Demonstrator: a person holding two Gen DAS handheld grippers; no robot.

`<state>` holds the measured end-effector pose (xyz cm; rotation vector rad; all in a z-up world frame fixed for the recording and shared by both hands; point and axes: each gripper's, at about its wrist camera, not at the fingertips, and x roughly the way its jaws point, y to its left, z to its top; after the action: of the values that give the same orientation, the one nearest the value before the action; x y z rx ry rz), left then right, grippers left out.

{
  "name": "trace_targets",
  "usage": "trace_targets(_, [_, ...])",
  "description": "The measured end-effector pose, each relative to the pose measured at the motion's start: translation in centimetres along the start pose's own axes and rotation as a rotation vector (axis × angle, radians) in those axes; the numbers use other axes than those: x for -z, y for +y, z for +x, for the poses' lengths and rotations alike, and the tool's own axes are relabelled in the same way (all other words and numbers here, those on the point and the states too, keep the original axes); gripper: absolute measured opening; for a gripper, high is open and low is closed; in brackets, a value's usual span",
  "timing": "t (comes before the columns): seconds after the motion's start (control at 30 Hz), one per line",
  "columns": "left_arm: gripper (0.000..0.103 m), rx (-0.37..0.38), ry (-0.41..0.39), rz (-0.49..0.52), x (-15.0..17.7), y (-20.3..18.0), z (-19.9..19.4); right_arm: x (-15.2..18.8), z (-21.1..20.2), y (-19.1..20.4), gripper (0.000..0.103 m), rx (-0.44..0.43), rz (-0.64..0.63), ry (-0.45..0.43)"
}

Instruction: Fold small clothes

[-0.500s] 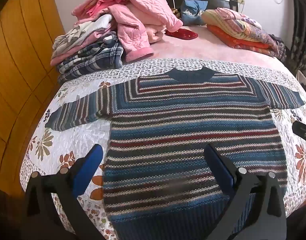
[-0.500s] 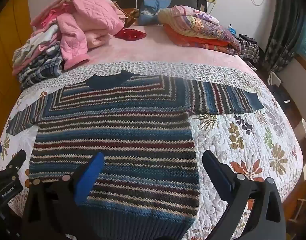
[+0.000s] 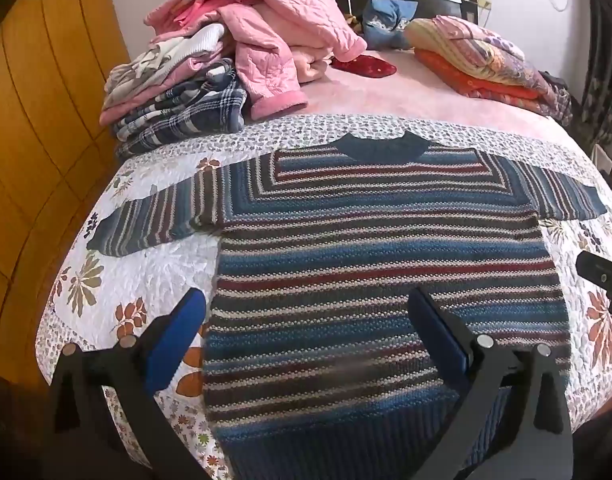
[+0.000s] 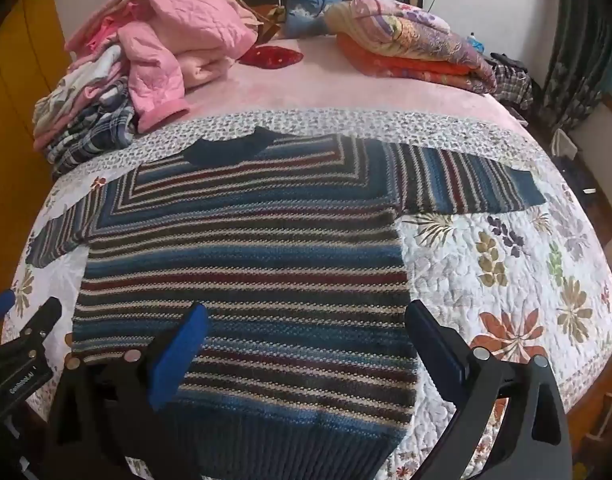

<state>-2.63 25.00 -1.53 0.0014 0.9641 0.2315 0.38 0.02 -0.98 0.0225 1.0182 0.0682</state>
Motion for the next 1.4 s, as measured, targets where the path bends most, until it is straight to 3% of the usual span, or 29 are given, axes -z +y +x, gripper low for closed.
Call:
trace_targets(0.47, [0.100, 0.035, 0.021, -0.023, 0.46, 0.59, 0.44, 0.18, -0.17, 0.64, 0.099, 0.006, -0.032, -0.032])
trace_targets(1.4, [0.100, 0.034, 0.014, -0.025, 0.27, 0.98, 0.26, 0.51, 0.16, 0.46, 0.099, 0.001, -0.026, -0.023])
